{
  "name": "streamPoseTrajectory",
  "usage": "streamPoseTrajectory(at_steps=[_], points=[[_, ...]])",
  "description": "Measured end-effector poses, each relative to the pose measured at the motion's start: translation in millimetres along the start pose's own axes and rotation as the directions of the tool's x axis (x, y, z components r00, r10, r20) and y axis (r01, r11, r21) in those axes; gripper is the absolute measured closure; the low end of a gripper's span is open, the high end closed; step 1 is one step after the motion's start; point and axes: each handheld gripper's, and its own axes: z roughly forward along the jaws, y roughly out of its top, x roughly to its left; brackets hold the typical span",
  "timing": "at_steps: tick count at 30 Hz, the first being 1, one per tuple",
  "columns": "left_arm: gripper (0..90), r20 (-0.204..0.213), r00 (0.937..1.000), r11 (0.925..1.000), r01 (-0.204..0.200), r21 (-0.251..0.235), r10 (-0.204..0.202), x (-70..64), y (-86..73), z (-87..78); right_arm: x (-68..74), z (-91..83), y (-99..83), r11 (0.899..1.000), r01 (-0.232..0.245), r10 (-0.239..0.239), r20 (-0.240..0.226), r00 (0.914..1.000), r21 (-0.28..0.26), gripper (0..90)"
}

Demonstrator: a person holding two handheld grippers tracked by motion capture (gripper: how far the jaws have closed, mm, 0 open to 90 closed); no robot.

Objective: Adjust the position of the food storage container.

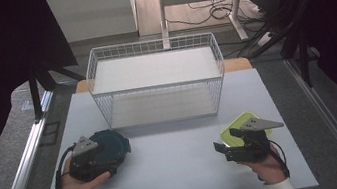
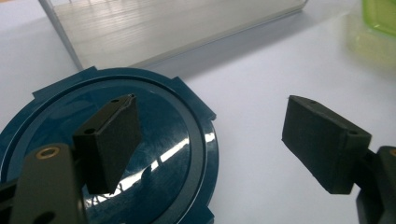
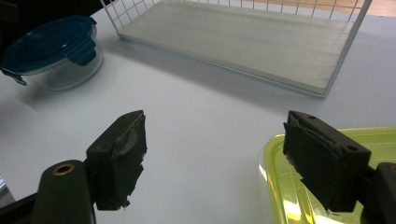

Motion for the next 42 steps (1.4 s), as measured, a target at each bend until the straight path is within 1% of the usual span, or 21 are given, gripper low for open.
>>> streamPoseTrajectory(at_steps=[2, 6, 11, 14, 15, 16, 18, 20, 21, 23, 25, 28, 29, 30, 32, 33, 35, 38, 40, 42], points=[[18.6, 0.0, 1.0, 1.0, 0.009, 0.001, -0.009, 0.0, -0.4, 1.5, -1.1, -0.6, 0.4, 1.0, -0.006, 0.006, -0.002, 1.0, 0.002, 21.0], [18.3, -0.004, 1.0, 0.9999, 0.006, 0.01, -0.006, -0.1, -0.7, 3.2, -3.8, 0.2, 0.6, 1.0, -0.006, 0.006, 0.0, 1.0, 0.006, 21.1], [18.3, 0.007, 0.9999, 0.9999, 0.01, 0.006, -0.01, -0.2, 0.8, 4.3, -6.2, 0.5, -2.1, 1.0, -0.024, 0.024, -0.006, 0.9997, 0.018, 21.1], [18.2, -0.003, 1.0, 0.9999, 0.007, 0.01, -0.007, -1.8, -2.4, 4.8, -5.3, 4.1, -0.6, 1.0, -0.011, 0.011, -0.005, 0.9999, 0.027, 21.1], [18.2, -0.012, 0.9999, 0.9999, 0.005, 0.015, -0.005, -2.0, -4.3, 4.5, -4.2, 5.6, 0.8, 0.999, -0.01, 0.01, -0.012, 0.9999, 0.033, 21.0], [18.2, -0.022, 0.9997, 0.9998, 0.006, 0.019, -0.006, -2.0, -5.5, 4.0, -2.6, 7.1, 2.4, 0.999, 0.002, -0.001, -0.015, 0.9999, 0.033, 20.9], [18.0, -0.018, 0.9995, 0.9996, 0.026, 0.009, -0.026, -1.6, -6.2, 0.8, 0.9, 7.9, 5.6, 0.999, 0.02, -0.02, -0.016, 0.9997, 0.033, 20.6], [17.1, -0.02, 0.999, 0.9992, 0.04, -0.008, -0.04, -2.0, -4.9, -3.2, 3.3, 7.3, 6.1, 0.999, 0.019, -0.019, -0.023, 0.9996, 0.029, 20.5], [16.9, -0.025, 0.9989, 0.9992, 0.038, -0.014, -0.038, -2.7, -3.8, -4.7, 3.9, 7.3, 5.8, 0.999, 0.021, -0.021, -0.022, 0.9996, 0.028, 20.5], [17.5, -0.031, 0.9993, 0.9996, 0.018, -0.023, -0.019, -3.1, -1.7, -7.4, 4.2, 7.0, 6.0, 0.999, 0.026, -0.026, -0.016, 0.9995, 0.033, 20.6], [17.9, -0.029, 0.9995, 0.9992, 0.014, -0.037, -0.015, -3.0, -0.4, -8.3, 4.4, 6.6, 6.5, 0.999, 0.032, -0.032, -0.01, 0.9995, 0.033, 20.5], [18.7, -0.02, 0.9997, 0.9994, 0.011, -0.033, -0.011, -2.6, -0.3, -7.4, 4.3, 6.3, 6.3, 0.999, 0.029, -0.029, -0.003, 0.9996, 0.034, 20.6], [18.8, -0.016, 0.9999, 0.9997, 0.005, -0.025, -0.006, -1.8, -0.7, -5.7, 3.9, 6.6, 5.7, 0.999, 0.022, -0.022, 0.001, 0.9998, 0.038, 20.5], [18.8, -0.019, 0.9998, 0.9997, 0.003, -0.024, -0.004, -0.9, -0.7, -5.5, 3.2, 7.0, 5.4, 0.999, 0.024, -0.024, 0.004, 0.9997, 0.04, 20.5], [18.8, -0.023, 0.9997, 0.9997, 0.007, -0.023, -0.007, 0.6, -0.4, -5.7, 2.7, 7.4, 5.4, 0.999, 0.023, -0.023, 0.005, 0.9997, 0.043, 20.5], [18.8, -0.031, 0.9994, 0.9996, 0.014, -0.023, -0.015, 2.5, 0.1, -5.8, 2.0, 7.8, 5.8, 0.999, 0.025, -0.025, 0.007, 0.9997, 0.042, 20.5], [18.9, -0.049, 0.9983, 0.9994, 0.033, -0.008, -0.033, 5.3, 2.0, -6.2, 2.0, 7.4, 5.8, 0.999, 0.029, -0.029, 0.007, 0.9996, 0.042, 20.5], [20.5, -0.052, 0.9979, 0.9992, 0.04, 0.006, -0.039, 8.0, 4.8, -9.5, 2.0, 3.8, 6.0, 0.999, 0.03, -0.03, 0.009, 0.9995, 0.037, 20.5], [20.7, -0.06, 0.9971, 0.9987, 0.047, 0.02, -0.046, 16.2, 9.3, -14.9, 1.7, 1.7, 5.6, 0.999, 0.033, -0.033, 0.011, 0.9994, 0.035, 20.5], [21.6, -0.068, 0.995, 0.9968, 0.074, 0.029, -0.072, 27.5, 12.5, -19.5, 1.3, -0.6, 5.9, 0.999, 0.034, -0.035, 0.015, 0.9993, 0.031, 20.5]])
